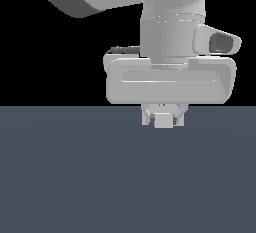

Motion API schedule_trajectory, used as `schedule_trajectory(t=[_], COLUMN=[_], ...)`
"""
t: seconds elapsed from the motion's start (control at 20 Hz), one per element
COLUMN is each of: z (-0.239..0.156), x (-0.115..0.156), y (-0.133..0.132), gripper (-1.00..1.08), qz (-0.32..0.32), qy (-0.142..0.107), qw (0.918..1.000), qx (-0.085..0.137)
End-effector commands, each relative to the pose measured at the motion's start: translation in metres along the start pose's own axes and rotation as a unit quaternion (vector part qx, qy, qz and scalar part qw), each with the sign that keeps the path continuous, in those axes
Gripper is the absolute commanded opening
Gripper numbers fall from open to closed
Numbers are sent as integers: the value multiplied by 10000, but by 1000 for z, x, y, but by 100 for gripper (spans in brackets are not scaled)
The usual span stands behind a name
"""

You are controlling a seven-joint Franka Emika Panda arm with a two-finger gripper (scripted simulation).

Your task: Plug the charger into the wall socket.

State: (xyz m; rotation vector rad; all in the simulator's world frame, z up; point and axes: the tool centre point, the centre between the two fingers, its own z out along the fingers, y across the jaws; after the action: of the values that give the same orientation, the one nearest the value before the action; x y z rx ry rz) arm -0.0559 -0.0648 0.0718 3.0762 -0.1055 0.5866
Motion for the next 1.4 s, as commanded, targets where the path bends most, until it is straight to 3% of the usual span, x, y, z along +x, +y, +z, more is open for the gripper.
schedule_trajectory(t=[0.0, 0.6, 1.35], z=[-7, -23, -24], x=[4, 15, 15], y=[0, 3, 3], gripper=[-100, -100, -100], qz=[193, 673, 723], qy=[2, -18, -29], qw=[9998, 9973, 9969], qx=[-71, -281, -308])
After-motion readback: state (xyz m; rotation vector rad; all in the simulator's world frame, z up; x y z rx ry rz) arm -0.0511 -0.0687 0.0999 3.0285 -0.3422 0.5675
